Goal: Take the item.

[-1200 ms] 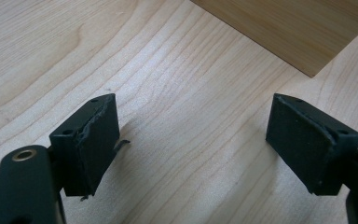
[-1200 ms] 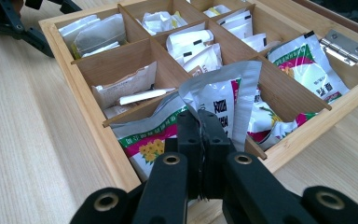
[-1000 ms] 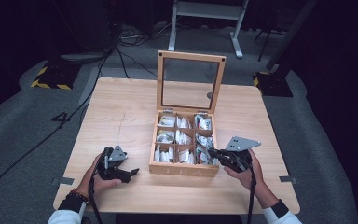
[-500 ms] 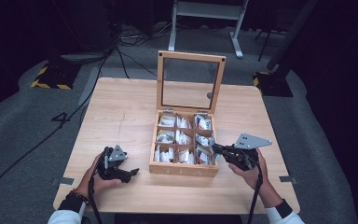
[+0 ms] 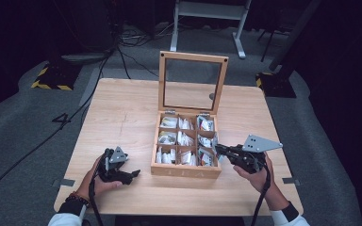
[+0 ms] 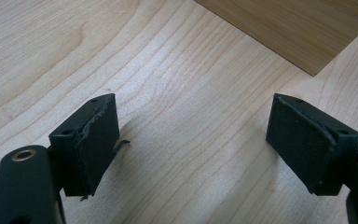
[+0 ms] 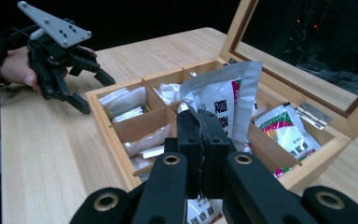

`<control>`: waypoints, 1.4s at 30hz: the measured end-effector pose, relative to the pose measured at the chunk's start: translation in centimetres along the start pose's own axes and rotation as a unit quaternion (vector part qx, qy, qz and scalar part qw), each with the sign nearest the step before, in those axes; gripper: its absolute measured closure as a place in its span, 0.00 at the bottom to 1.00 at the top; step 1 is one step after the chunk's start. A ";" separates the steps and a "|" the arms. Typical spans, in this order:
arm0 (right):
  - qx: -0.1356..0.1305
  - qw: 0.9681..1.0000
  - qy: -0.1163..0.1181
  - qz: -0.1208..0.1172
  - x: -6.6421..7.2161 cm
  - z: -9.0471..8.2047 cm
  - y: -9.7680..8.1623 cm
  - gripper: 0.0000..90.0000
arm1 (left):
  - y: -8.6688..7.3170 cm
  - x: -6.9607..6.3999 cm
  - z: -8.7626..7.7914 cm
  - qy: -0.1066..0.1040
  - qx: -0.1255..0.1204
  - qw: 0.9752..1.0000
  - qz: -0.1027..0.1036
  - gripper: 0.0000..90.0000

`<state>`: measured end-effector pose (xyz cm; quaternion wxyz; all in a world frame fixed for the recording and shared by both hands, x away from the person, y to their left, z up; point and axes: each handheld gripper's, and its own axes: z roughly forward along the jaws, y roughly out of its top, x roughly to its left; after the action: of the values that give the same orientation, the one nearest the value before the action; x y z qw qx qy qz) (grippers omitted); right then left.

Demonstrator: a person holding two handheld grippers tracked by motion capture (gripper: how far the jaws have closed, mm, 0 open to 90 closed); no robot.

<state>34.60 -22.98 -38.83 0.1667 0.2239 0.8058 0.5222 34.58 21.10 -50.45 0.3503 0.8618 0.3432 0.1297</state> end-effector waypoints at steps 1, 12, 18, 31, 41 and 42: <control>0.000 1.000 0.000 0.000 0.0 0.0 0.0 0.99 | 0.0 0.0 0.0 0.000 0.000 1.000 0.000 0.20; -0.021 0.999 0.044 0.002 1.7 -0.5 1.0 0.99 | 0.0 0.0 0.0 0.000 -0.001 1.000 -0.001 0.20; -0.015 0.997 0.073 -0.018 3.6 -0.3 1.5 0.99 | 0.0 0.0 0.0 0.000 0.000 1.000 -0.001 0.20; 0.008 0.995 0.093 -0.033 4.9 0.8 1.1 0.99 | 0.0 0.0 0.0 0.000 0.000 1.000 -0.001 0.19; 0.041 0.989 0.126 -0.065 6.6 2.0 0.5 0.99 | 0.0 0.0 0.0 0.000 0.000 1.000 0.000 0.20; 0.044 0.989 0.127 -0.067 6.8 2.1 0.4 0.99 | 0.0 0.0 0.0 0.000 0.000 1.000 0.000 0.19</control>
<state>29.99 -17.61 -39.56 0.0877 0.1081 0.8559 0.4980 34.60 21.12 -50.46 0.3507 0.8618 0.3427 0.1297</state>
